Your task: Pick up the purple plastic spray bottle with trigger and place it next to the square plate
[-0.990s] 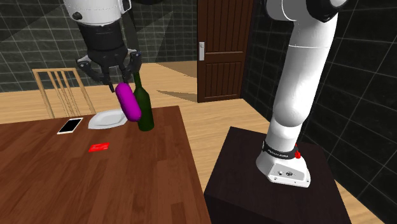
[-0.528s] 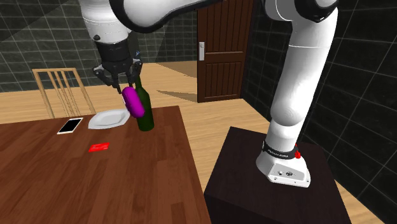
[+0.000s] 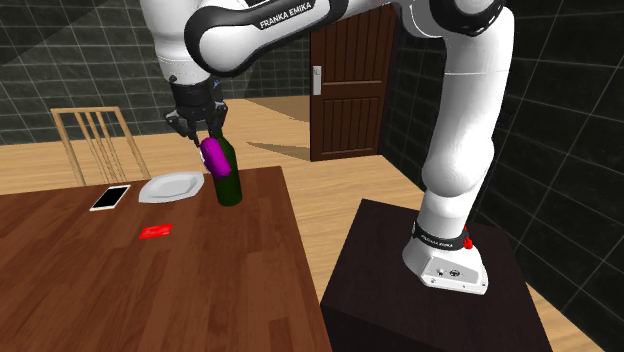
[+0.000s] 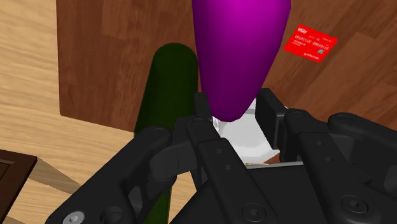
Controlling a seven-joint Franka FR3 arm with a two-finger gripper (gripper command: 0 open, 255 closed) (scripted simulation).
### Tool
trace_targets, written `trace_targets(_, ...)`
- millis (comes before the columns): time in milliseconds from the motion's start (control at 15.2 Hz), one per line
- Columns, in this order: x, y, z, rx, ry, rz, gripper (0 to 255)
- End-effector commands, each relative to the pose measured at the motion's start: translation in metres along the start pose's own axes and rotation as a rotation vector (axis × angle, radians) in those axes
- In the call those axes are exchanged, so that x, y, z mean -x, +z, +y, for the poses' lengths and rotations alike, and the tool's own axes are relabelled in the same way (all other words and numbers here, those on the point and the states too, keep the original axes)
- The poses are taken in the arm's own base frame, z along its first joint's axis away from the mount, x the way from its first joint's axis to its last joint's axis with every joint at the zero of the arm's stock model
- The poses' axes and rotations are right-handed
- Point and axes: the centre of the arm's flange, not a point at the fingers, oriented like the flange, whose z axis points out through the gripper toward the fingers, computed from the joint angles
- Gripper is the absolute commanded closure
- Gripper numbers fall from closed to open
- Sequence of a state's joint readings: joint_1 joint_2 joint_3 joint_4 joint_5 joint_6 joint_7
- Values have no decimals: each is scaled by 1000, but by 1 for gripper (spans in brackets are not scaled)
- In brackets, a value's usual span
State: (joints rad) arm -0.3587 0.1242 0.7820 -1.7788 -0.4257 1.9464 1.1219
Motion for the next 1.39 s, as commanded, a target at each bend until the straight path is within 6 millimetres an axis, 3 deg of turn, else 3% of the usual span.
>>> trace_targets(0, -16, 17, 7, -1, -2, 1, 255)
trace_targets(1320, -200, 192, 77, -1, -2, 1, 255)
